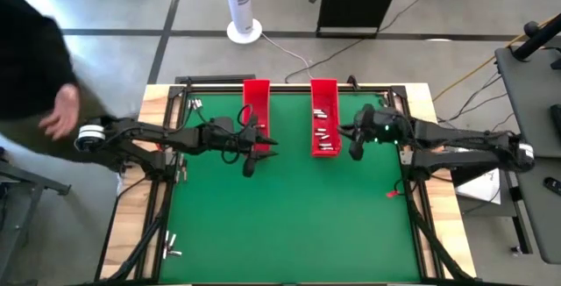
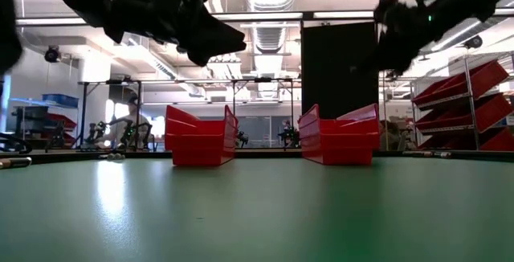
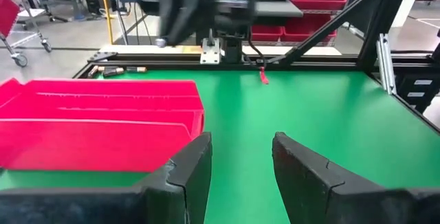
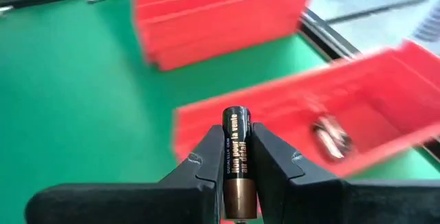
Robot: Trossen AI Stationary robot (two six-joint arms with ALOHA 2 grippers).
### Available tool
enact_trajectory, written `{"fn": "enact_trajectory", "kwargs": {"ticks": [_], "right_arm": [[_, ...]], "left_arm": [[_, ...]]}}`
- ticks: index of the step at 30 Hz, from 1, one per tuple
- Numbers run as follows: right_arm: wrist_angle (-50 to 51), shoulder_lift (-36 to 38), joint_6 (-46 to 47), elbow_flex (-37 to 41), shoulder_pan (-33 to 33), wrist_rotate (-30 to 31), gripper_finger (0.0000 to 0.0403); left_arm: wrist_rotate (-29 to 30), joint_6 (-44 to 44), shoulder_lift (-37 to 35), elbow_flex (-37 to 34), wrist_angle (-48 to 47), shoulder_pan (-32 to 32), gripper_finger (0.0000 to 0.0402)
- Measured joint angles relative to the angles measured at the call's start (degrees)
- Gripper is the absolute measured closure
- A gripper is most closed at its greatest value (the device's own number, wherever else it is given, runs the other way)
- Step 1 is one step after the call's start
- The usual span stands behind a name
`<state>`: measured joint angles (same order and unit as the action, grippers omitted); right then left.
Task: Sort batteries
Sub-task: Put the brown battery into the left red bin
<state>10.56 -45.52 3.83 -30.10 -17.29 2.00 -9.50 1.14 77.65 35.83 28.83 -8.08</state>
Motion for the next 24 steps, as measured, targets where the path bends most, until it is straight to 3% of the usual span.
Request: {"fn": "enact_trajectory", "kwargs": {"ticks": [7,11,16,21,24], "right_arm": [[-4.14,-9.09,2.88,-4.58,19.55,11.14,0.0360],[-14.48,-18.12,2.66,-5.19,27.96,12.72,0.0357],[-31.50,-32.55,2.55,-4.46,33.22,13.22,0.0359],[-44.90,-46.62,2.70,-5.80,35.98,12.88,0.0360],[-48.09,-53.94,3.71,-7.92,36.48,12.92,0.0358]], "left_arm": [[-0.04,-1.82,-1.07,0.00,-0.55,0.56,0.0267],[1.93,-2.70,-2.83,1.94,-10.40,3.08,0.0267],[13.38,-4.08,-3.45,6.52,-24.03,11.79,0.0267],[14.90,-9.05,-2.39,6.95,-24.16,21.42,0.0267],[18.70,-13.03,-1.84,5.66,-24.20,26.68,0.0267]]}}
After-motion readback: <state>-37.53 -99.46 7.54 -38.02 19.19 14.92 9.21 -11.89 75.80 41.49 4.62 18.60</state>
